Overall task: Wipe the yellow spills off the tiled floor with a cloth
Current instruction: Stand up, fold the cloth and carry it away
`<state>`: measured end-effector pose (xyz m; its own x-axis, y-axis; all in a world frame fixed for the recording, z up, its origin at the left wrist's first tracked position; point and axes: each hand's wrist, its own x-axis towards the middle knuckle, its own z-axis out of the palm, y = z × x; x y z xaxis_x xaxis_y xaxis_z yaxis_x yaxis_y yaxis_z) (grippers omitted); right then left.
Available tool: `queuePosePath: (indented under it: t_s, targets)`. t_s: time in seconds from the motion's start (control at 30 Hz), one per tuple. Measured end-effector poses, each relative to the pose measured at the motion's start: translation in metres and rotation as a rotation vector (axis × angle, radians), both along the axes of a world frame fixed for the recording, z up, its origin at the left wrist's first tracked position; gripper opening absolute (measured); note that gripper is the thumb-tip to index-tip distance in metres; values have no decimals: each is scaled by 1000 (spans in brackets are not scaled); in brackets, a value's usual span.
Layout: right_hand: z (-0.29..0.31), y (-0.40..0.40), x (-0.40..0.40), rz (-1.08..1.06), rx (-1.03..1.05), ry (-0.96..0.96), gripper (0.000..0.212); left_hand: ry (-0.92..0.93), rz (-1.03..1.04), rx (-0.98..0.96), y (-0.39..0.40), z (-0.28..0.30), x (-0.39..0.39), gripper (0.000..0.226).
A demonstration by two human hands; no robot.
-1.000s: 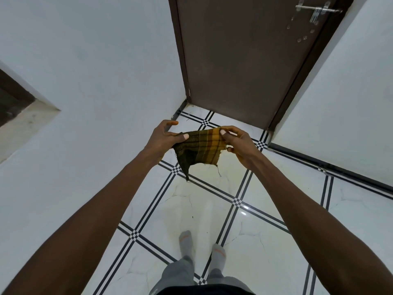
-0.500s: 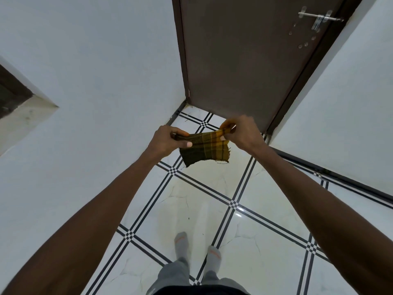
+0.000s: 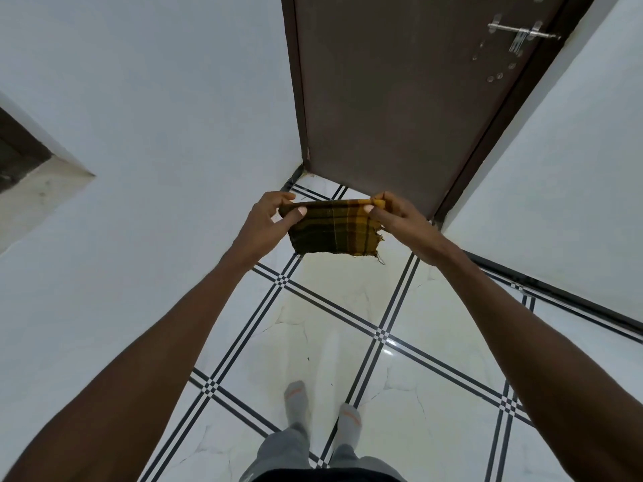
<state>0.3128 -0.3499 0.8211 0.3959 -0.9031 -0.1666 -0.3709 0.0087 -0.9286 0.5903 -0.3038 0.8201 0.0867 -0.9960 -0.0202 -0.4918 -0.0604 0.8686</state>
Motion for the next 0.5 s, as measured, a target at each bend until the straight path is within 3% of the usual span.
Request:
queuePosePath:
  t_s: [0.1,0.3,0.4,0.5]
  targets:
    - [8,5,7,-13,85,-111,12,100,-41,40,0,9,-4,22]
    - [-6,12,25,-88,102,30,27,-35,28,206,-3,-16,-6,47]
    - [-20,13,25,-158,312,22,47,168,136,401,-1,-24,-12,50]
    - [-19,13,16,-158,521,-132,62,413,146,548,2,-23,-6,66]
